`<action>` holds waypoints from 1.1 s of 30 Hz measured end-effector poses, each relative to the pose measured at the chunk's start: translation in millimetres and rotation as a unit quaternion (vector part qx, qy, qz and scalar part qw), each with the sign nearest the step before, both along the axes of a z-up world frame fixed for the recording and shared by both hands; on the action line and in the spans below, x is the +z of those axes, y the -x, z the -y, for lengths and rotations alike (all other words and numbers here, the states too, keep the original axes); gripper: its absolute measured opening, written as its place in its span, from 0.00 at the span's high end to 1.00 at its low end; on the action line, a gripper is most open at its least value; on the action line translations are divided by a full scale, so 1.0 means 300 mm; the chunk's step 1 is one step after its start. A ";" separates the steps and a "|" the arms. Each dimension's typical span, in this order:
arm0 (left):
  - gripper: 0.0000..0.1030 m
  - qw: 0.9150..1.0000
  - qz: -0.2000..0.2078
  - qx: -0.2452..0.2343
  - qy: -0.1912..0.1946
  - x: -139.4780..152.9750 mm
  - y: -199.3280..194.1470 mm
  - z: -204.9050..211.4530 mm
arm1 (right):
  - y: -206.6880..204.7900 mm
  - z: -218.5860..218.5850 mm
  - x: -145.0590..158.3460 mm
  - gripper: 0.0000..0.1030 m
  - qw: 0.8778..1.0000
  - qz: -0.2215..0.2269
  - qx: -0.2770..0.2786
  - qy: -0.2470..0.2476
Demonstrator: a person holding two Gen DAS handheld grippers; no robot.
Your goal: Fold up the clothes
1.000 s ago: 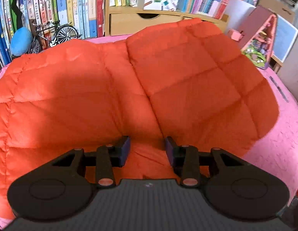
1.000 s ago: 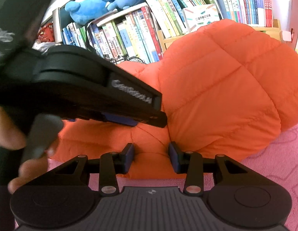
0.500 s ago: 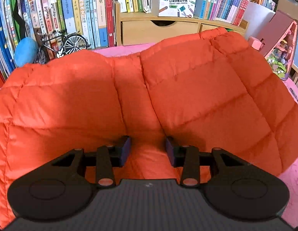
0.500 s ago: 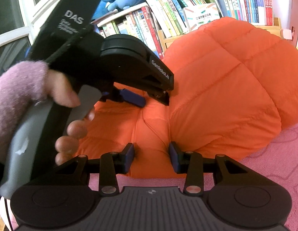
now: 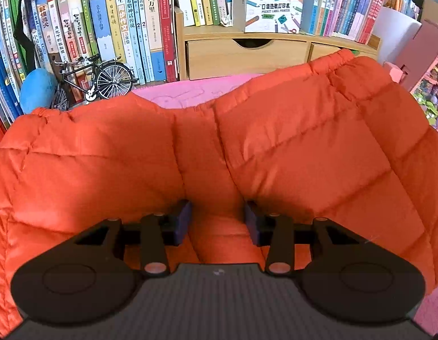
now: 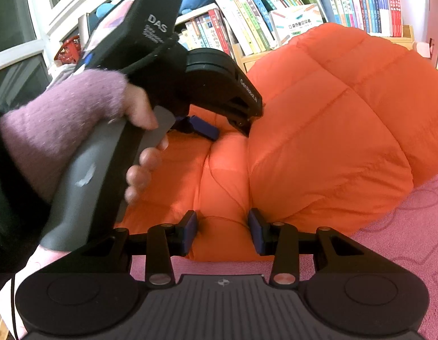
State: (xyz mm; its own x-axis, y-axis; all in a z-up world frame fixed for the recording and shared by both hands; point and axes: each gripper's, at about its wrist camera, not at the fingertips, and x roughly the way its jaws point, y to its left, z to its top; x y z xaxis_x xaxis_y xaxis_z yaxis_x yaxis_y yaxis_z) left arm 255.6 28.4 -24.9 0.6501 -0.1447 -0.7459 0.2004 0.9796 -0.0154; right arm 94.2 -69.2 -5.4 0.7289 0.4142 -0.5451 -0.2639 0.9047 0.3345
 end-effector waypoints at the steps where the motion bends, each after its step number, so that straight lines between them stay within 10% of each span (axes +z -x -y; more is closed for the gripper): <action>1: 0.59 1.000 0.000 0.002 0.001 0.000 -0.010 -0.001 | 0.004 0.001 0.000 0.60 1.000 0.000 0.000 -0.001; 33: 0.58 0.997 -0.044 0.062 0.027 -0.030 -0.393 -0.012 | 0.030 -0.029 -0.046 0.60 1.000 -0.005 -0.004 -0.015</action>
